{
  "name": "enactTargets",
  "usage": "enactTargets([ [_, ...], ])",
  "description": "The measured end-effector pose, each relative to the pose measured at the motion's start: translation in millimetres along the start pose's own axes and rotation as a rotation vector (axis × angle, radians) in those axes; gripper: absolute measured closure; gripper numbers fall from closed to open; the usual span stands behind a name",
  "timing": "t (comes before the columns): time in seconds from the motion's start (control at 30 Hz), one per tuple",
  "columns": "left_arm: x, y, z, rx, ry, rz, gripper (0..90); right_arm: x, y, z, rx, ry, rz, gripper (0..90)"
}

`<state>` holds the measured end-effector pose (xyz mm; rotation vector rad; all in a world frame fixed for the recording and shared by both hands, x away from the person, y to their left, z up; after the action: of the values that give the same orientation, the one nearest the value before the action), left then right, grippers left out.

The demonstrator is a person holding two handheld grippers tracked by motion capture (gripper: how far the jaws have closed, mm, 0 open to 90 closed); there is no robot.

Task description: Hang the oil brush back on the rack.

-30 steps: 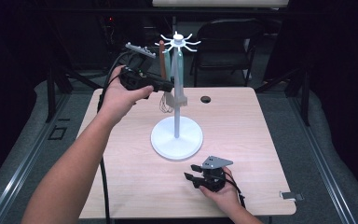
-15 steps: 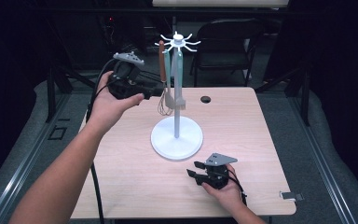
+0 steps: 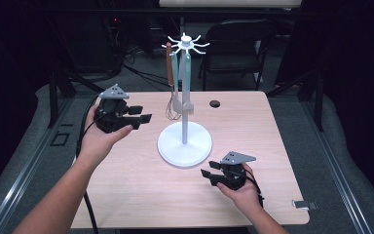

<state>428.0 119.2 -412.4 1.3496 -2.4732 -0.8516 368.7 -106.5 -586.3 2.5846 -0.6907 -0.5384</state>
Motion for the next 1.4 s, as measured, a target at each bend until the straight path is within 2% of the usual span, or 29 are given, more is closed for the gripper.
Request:
enactTargets([
  [0.23, -8.8, -8.1, 45.8, -0.013, 0.034, -0.040, 51.3, 3.3, 7.9, -4.0, -0.013, 0.008, 0.017, 50.1],
  [0.33, -11.5, -12.4, 67.6, -0.016, 0.052, -0.072, 50.0, 5.1, 11.7, -1.7, -0.027, 0.016, 0.025, 49.6],
  [0.43, -11.9, -16.8, 90.3, -0.010, 0.088, -0.089, 49.5, 8.2, 17.4, 0.8, -0.034, 0.019, 0.040, 48.7],
  [0.67, -14.5, -27.8, 145.7, -0.043, 0.175, -0.099, 48.4, 20.0, 34.7, 11.2, -0.044, 0.011, 0.080, 47.4],
  [0.83, -17.2, -35.9, 177.1, -0.064, 0.220, -0.117, 48.0, 31.6, 45.9, 19.9, -0.030, -0.027, 0.107, 47.1],
  [0.93, -16.7, -40.4, 190.4, -0.060, 0.233, -0.132, 48.0, 38.3, 49.1, 24.7, -0.017, -0.045, 0.124, 46.8],
  [1.03, -17.9, -45.7, 201.1, -0.070, 0.228, -0.147, 47.7, 43.9, 50.0, 30.4, -0.022, -0.051, 0.137, 46.1],
  [1.17, -20.5, -52.1, 209.3, -0.077, 0.214, -0.171, 46.8, 49.1, 48.7, 38.6, -0.017, -0.090, 0.142, 46.2],
  [1.33, -18.2, -60.0, 216.4, -0.087, 0.213, -0.162, 46.6, 54.5, 46.2, 45.6, -0.024, -0.089, 0.166, 44.9],
  [1.4, -17.6, -64.0, 219.6, -0.096, 0.200, -0.162, 46.2, 56.9, 44.4, 49.5, -0.027, -0.092, 0.172, 43.8],
])
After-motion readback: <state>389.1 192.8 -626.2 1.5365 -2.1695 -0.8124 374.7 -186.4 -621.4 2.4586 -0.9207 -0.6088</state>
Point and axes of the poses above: each handheld gripper's, and its own axes: y roughly backward along the jaws, z roughly out of its underside, x roughly to its right, the point moved 10 cm from there along -y, roughly forward along the jaws, and after that the axes turned 13 degrees about -z, right-handed, at the moved point
